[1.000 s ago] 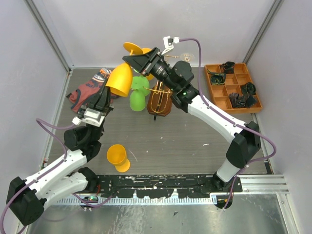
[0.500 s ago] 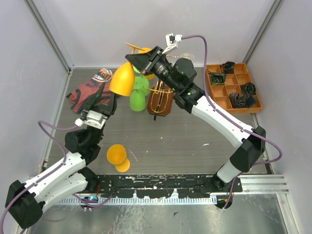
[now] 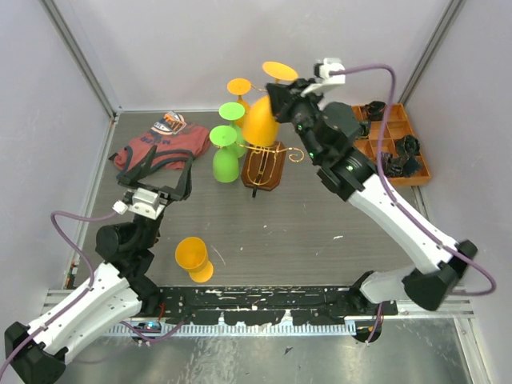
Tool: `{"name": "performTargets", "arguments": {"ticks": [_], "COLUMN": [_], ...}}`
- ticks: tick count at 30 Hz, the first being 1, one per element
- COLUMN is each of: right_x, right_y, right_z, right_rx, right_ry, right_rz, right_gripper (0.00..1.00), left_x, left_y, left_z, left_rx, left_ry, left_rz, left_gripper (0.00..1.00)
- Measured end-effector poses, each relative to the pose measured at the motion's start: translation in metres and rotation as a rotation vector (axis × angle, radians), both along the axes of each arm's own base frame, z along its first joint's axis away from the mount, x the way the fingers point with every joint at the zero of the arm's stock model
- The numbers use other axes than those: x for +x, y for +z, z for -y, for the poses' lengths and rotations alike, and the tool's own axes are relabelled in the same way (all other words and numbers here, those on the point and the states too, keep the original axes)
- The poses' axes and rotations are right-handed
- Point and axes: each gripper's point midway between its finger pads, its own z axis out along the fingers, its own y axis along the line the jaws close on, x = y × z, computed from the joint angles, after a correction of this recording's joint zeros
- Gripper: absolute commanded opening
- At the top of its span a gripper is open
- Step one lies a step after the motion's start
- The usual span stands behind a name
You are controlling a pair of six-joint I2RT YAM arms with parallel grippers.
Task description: Place the wine glass upside down on the wine glass rack
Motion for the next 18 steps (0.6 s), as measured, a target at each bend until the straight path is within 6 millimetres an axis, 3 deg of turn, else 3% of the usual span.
{"name": "performTargets", "arguments": {"ticks": [5, 7, 10, 14, 18], "right_x": [-0.012, -0.009, -0.012, -0.017, -0.019], "right_y": [-0.015, -0.026, -0.043, -0.067, -0.105], "right_z": [0.08, 0.124, 0.166, 0.186, 0.189], "right_rx": [-0.104, -0.13, -0.171, -0.241, -0.32], "right_ry": [-0.202, -0.303, -0.403, -0.44, -0.385], "right_rz": [0.033, 0.024, -0.003, -0.039, -0.072], "right_gripper": [0.01, 0.01, 0.01, 0.01, 0.01], "left_x": [0.005, 0.006, 0.008, 0.01, 0.01], "left_y": [0.0, 0.0, -0.002, 0.0, 0.004], "left_z": [-0.005, -0.006, -0.006, -0.007, -0.009], "left_rx": [0.002, 0.0, 0.002, 0.005, 0.005], "left_ry": [0.023, 0.03, 0.032, 0.04, 0.046], "left_rz": [-0.062, -0.077, -0.1, -0.131, -0.149], "left_gripper": [0.87, 0.87, 0.87, 0.87, 0.87]}}
